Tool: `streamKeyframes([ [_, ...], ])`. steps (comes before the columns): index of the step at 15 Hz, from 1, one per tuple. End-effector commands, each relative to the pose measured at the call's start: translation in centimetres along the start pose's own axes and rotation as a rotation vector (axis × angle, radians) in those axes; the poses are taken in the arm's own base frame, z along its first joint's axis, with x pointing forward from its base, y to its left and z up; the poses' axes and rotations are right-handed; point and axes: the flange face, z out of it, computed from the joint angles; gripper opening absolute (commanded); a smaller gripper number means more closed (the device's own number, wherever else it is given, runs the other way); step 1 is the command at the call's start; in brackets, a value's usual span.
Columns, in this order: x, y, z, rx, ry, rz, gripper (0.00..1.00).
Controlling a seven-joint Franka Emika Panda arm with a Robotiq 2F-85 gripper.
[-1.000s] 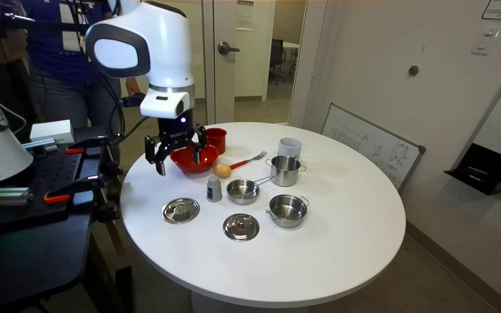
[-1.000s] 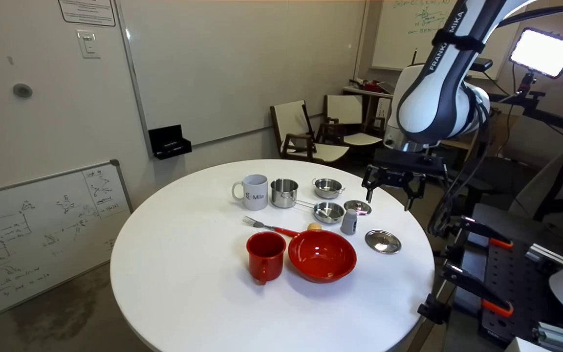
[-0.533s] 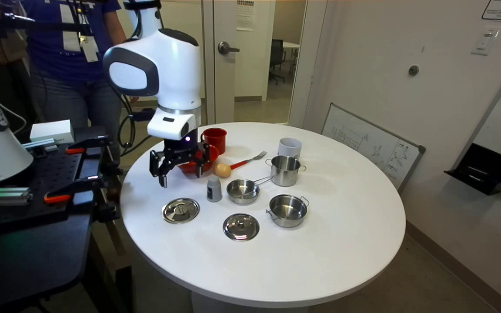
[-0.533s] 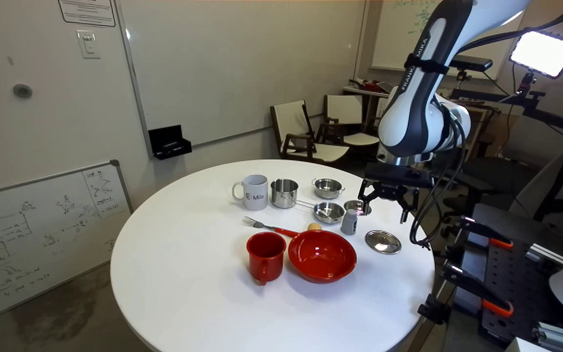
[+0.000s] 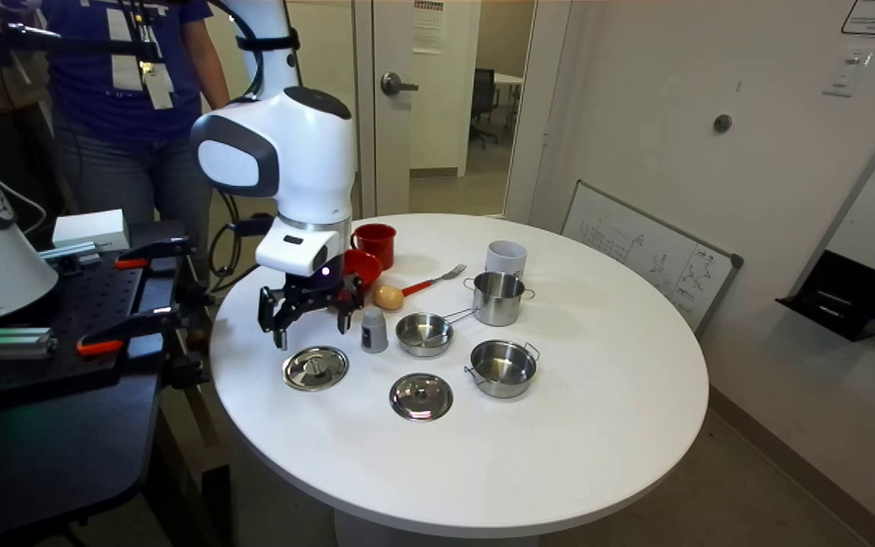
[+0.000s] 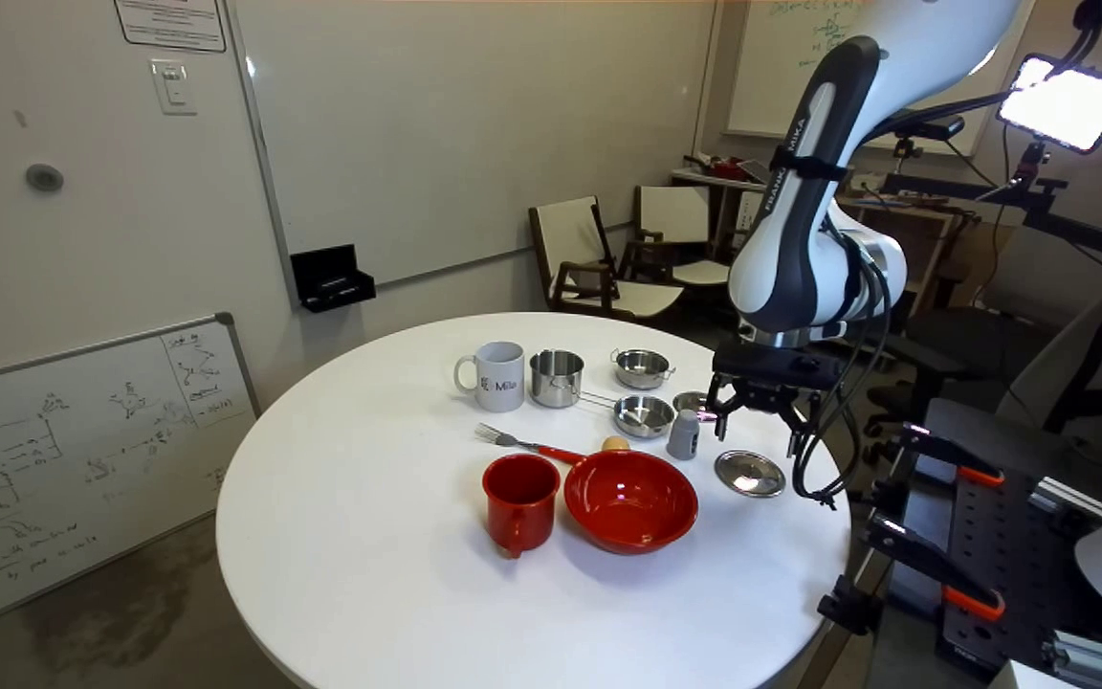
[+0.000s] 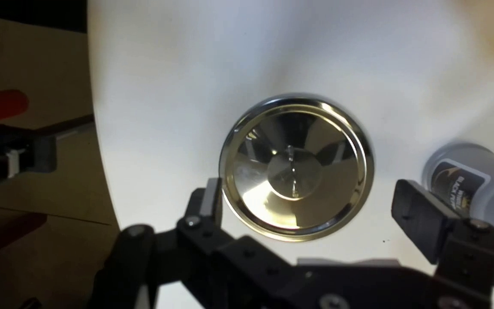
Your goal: Pick up the lid on the left and place it on the silver pan
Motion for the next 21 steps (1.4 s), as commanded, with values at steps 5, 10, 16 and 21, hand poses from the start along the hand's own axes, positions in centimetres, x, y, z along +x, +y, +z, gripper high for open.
streamKeyframes([
  [5, 1.9, 0.3, 2.2, 0.029, 0.006, 0.035, 0.98],
  [10, 1.9, 0.3, 2.7, 0.040, -0.009, 0.058, 0.97],
  [16, 1.8, 0.5, 3.0, 0.043, -0.022, 0.087, 0.62],
  [21, 1.8, 0.6, 3.2, 0.045, -0.026, 0.102, 0.20],
])
